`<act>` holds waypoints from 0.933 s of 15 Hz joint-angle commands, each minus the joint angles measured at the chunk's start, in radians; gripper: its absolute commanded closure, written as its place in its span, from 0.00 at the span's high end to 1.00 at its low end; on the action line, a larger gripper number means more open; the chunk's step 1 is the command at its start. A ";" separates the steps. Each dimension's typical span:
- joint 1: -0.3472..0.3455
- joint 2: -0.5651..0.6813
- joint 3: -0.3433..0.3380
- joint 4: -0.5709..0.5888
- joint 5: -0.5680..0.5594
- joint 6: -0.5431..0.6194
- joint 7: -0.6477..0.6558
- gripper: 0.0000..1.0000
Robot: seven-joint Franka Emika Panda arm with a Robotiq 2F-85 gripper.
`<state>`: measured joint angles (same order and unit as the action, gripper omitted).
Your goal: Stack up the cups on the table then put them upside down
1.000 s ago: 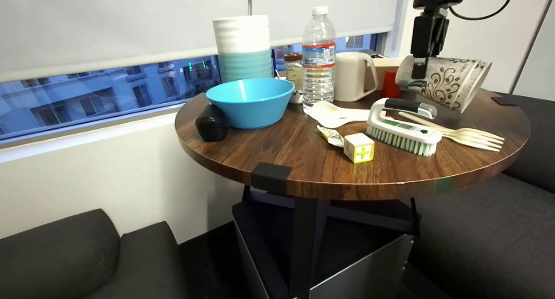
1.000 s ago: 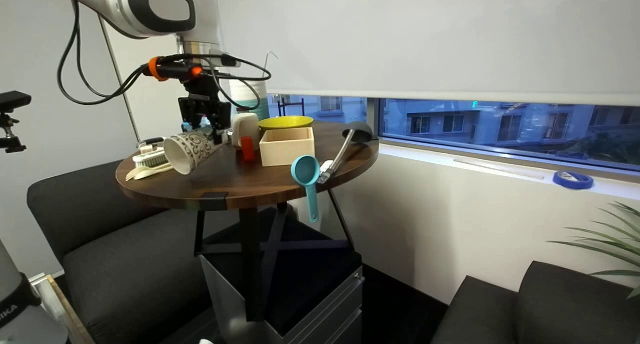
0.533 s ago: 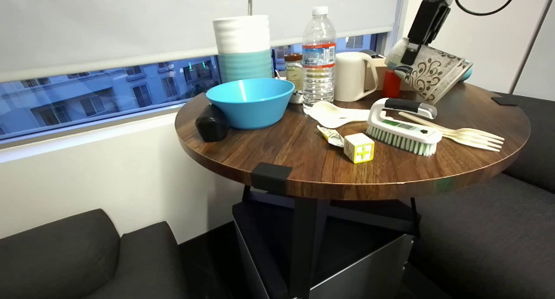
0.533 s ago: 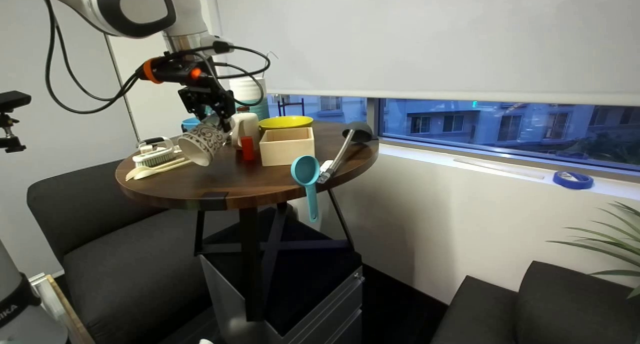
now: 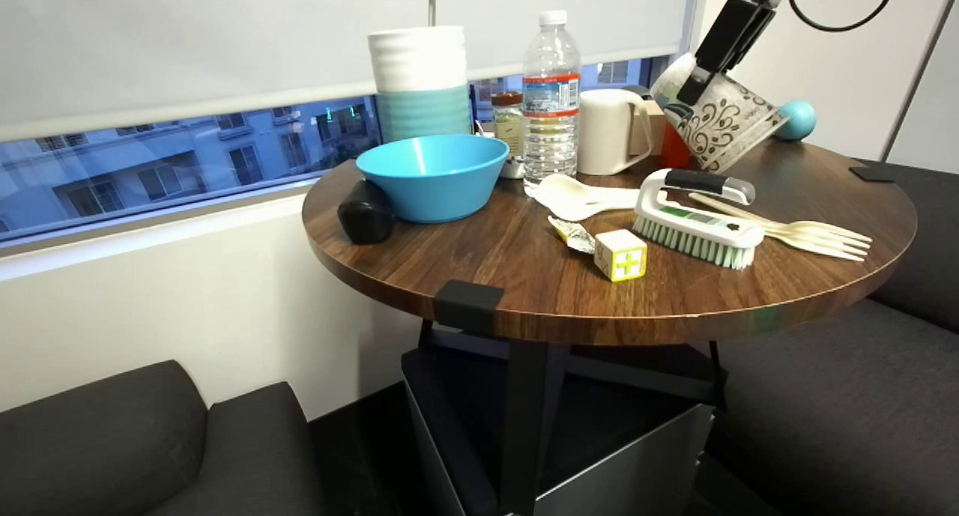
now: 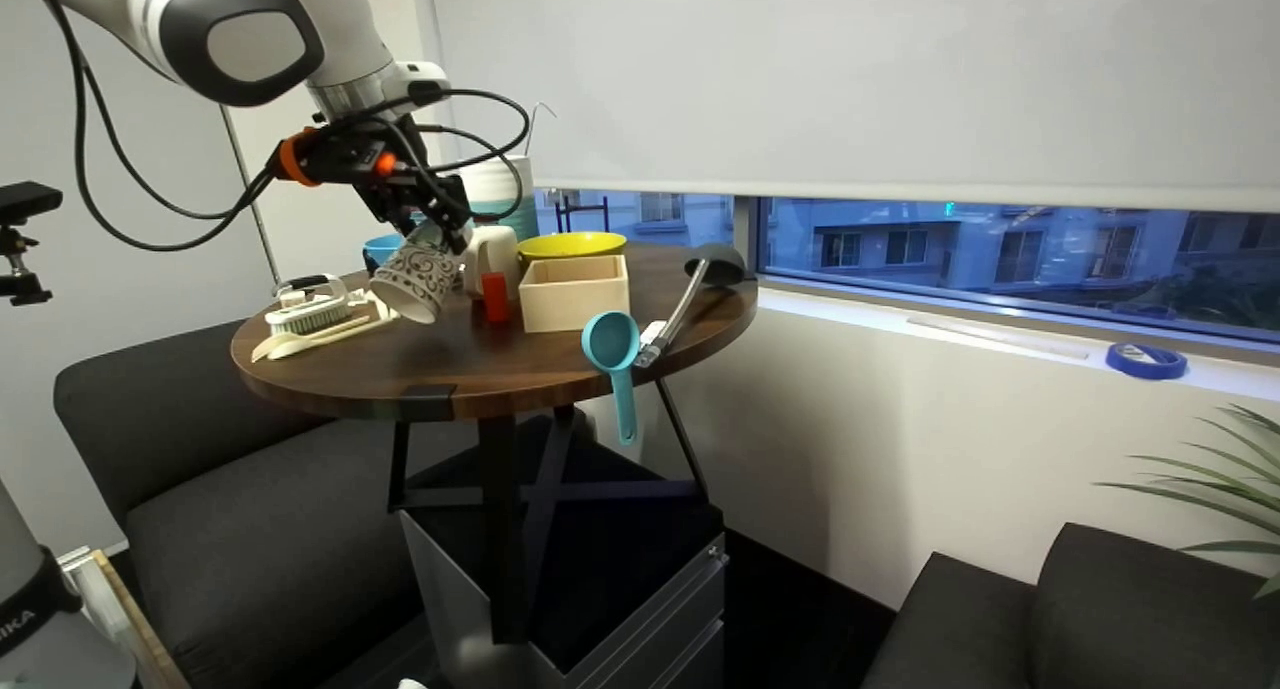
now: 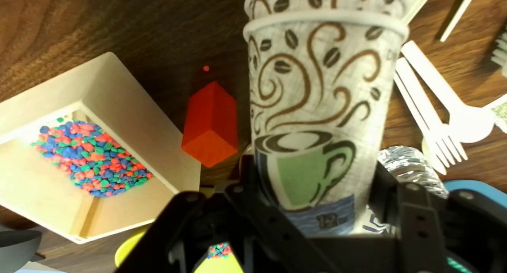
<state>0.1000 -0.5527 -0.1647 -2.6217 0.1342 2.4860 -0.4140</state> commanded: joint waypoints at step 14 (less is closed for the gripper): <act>0.084 -0.047 -0.062 -0.115 0.031 0.246 -0.001 0.41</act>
<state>0.1561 -0.5821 -0.2116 -2.7158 0.1381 2.6871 -0.4149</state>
